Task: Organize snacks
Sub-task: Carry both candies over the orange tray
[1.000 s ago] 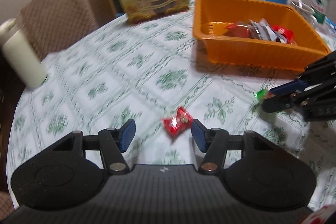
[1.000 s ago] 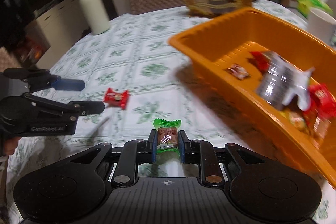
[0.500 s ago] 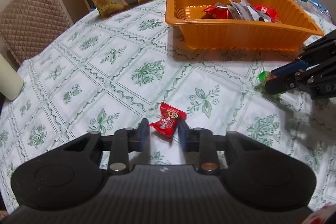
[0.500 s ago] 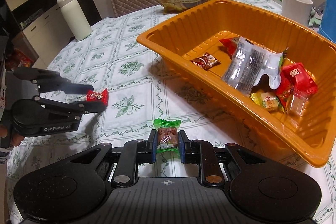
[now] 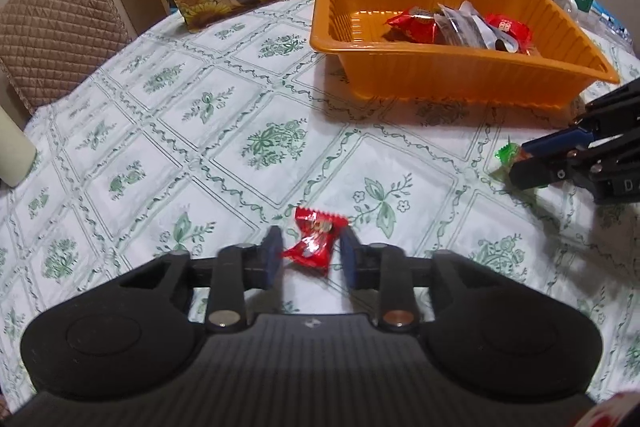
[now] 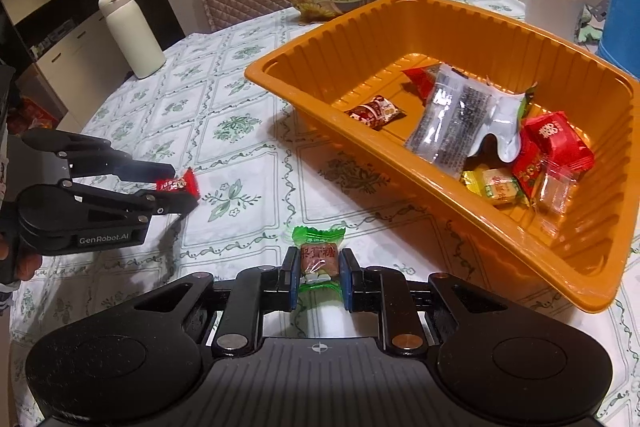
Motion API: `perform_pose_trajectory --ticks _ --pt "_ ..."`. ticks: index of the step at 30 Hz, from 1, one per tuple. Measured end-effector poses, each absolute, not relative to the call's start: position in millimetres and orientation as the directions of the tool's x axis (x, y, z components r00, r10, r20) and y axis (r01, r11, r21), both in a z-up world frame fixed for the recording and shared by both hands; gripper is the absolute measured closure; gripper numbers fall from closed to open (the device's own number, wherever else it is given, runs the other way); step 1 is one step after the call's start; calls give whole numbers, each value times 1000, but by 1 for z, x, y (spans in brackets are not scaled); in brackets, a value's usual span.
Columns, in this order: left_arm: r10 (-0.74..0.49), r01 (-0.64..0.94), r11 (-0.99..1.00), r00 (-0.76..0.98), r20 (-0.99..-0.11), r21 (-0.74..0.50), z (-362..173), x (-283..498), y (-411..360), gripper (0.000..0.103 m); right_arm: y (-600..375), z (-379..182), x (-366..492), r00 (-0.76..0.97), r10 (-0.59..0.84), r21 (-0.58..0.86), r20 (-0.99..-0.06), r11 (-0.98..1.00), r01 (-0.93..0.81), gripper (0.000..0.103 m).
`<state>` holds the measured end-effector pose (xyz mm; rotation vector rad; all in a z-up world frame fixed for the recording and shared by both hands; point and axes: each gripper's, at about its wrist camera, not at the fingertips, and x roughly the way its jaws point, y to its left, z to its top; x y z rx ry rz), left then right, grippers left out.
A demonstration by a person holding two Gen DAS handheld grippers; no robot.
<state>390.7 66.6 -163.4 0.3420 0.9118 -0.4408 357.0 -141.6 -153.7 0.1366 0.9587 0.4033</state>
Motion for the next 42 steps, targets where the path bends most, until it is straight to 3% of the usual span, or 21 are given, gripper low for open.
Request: perform_pose_trajectory --ticks 22,42 --pt "-208 401 916 544 -813 34 -147 362 66 83 -148 -138 339 533 410 300 -740 911 -284 82" --pt "-254 385 923 650 -716 22 -77 338 31 84 -181 -87 324 608 412 302 -679 911 -280 82"
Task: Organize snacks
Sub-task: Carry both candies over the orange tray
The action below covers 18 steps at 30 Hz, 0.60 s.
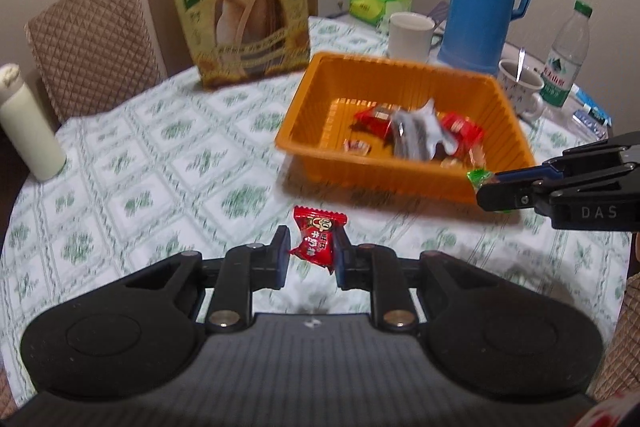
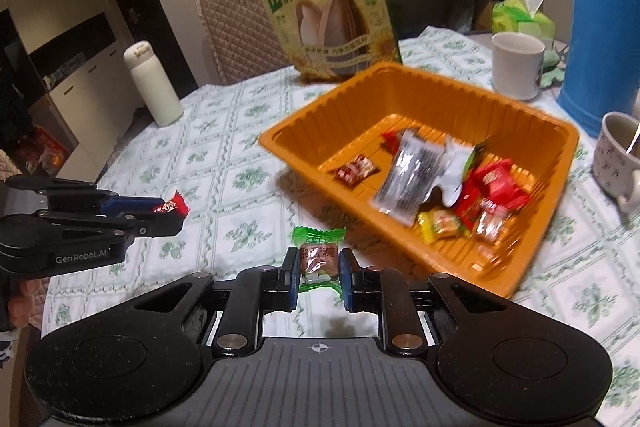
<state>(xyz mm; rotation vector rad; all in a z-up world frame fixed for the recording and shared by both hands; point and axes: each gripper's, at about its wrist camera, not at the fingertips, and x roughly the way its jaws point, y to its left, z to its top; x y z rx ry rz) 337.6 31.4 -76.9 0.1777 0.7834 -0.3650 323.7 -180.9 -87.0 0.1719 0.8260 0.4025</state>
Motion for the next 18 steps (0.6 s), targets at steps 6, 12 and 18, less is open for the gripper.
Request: perform_pose_trajectory --ticks 6,12,18 --pt "-273 405 914 673 -688 34 -64 358 7 83 -195 -75 338 631 404 301 -662 915 -269 82" --pt "-279 419 907 688 -670 52 -60 385 -15 83 -207 -72 358 642 389 300 -661 921 -249 82" --pt "-280 424 904 691 -666 59 -61 417 -33 83 -218 -79 386 646 368 295 -668 929 -224 82"
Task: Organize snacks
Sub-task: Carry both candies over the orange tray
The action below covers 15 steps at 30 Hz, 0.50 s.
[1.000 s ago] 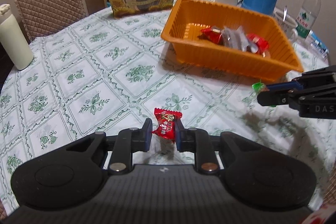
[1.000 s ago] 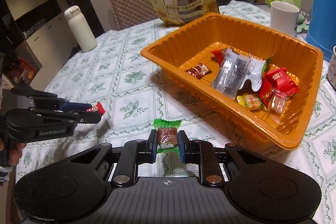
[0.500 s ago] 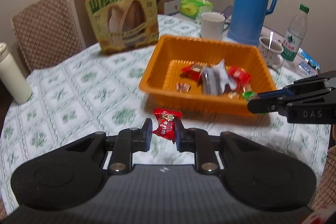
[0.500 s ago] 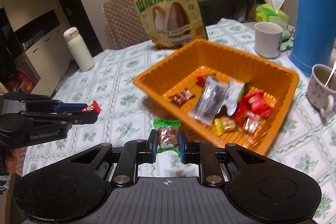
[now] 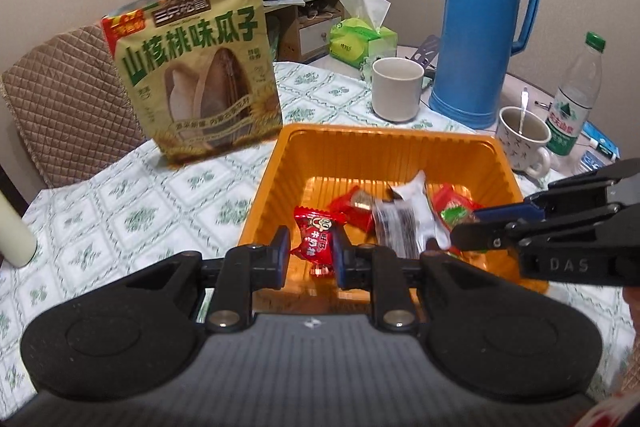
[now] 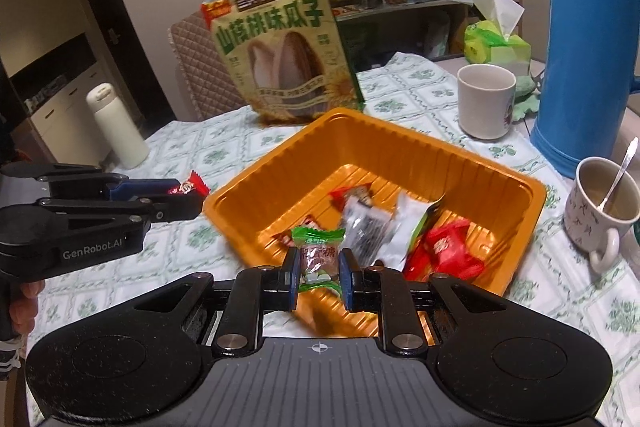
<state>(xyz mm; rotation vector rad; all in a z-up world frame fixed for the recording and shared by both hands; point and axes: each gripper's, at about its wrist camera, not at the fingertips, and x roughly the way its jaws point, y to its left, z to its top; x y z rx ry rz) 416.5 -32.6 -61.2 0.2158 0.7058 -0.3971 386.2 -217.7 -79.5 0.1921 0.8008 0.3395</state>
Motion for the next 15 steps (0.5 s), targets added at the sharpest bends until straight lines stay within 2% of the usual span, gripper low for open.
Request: perform_pose_trajectory --ticks 15 --pt "-275 434 898 680 -680 70 -83 481 -65 83 -239 -102 443 656 329 319 -679 937 -140 82"
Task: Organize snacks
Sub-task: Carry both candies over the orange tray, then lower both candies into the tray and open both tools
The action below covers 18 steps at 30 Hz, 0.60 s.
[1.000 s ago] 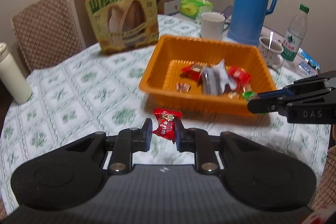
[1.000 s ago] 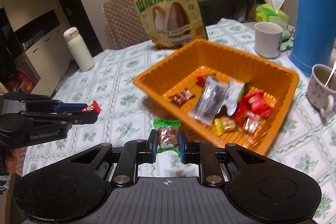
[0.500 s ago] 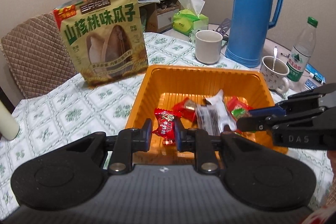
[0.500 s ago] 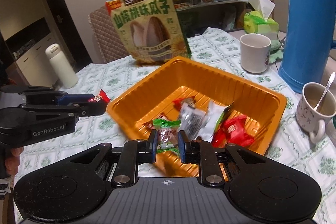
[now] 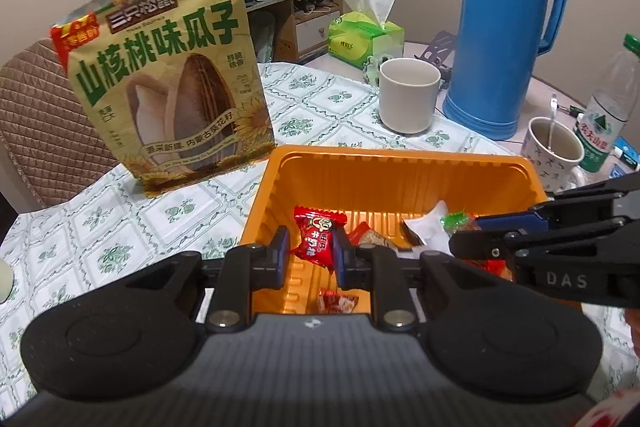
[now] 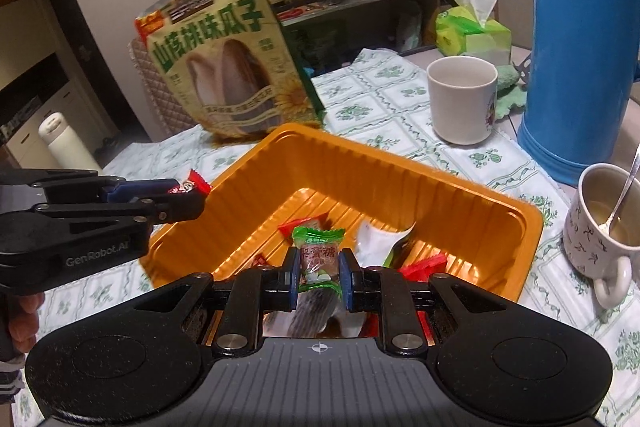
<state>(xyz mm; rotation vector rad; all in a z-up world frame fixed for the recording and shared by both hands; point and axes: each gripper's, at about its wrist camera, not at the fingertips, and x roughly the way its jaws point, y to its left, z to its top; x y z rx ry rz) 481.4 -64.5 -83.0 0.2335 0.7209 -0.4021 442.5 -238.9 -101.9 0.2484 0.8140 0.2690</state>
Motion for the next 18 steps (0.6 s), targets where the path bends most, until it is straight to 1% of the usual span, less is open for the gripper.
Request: perform_pose_trajectory --ticks 5,9,18 --pt "-278 440 895 679 -680 74 -89 494 -73 83 -246 -104 449 658 324 323 -680 938 -127 82" --pt "-270 429 900 683 -679 74 -95 500 -75 80 -251 -106 451 658 323 330 -680 936 -118 82" --pt "-267 416 908 663 -700 48 -102 497 -66 80 -259 -106 450 653 343 358 -676 926 -116 82"
